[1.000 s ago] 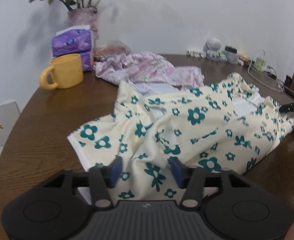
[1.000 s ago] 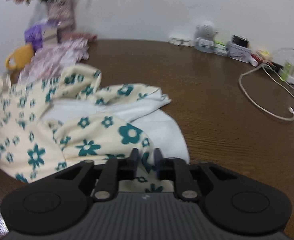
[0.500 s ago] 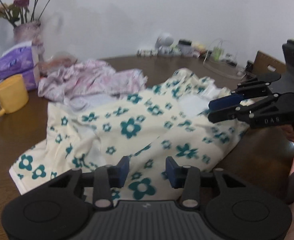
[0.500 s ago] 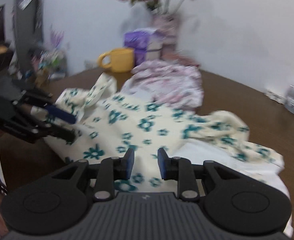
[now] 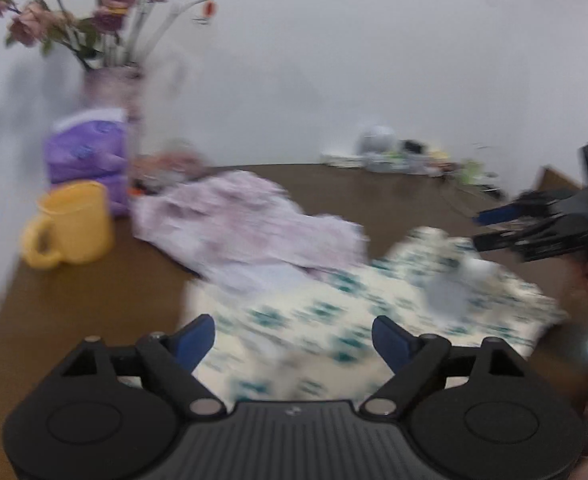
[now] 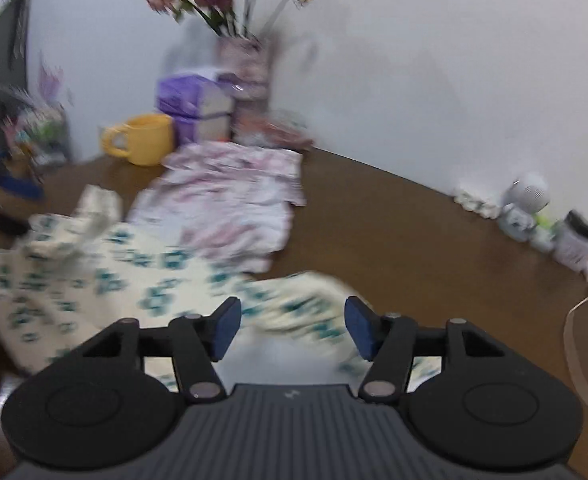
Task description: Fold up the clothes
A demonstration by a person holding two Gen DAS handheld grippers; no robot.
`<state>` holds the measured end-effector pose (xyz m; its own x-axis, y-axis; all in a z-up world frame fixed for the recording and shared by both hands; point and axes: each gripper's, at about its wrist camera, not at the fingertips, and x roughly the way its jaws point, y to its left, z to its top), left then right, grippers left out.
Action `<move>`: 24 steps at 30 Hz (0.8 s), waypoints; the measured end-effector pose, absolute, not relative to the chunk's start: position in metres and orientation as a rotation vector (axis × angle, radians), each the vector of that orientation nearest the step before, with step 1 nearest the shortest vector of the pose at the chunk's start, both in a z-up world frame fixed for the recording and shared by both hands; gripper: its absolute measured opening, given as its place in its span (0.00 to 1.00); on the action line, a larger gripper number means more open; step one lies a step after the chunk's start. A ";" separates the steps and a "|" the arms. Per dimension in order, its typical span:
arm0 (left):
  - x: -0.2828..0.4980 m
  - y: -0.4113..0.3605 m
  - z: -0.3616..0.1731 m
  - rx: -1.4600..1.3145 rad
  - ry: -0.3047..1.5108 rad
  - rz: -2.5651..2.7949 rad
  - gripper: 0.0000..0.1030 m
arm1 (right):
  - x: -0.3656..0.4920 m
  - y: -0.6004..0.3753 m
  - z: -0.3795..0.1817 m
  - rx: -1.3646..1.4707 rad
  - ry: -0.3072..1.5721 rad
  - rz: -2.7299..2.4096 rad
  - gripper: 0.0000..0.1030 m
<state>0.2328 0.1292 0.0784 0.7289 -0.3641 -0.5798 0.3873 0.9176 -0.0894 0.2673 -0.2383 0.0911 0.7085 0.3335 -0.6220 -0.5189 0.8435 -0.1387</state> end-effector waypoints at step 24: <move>0.371 0.128 0.037 0.112 0.960 -0.413 0.07 | 0.374 -0.187 0.054 -0.655 0.888 0.631 0.27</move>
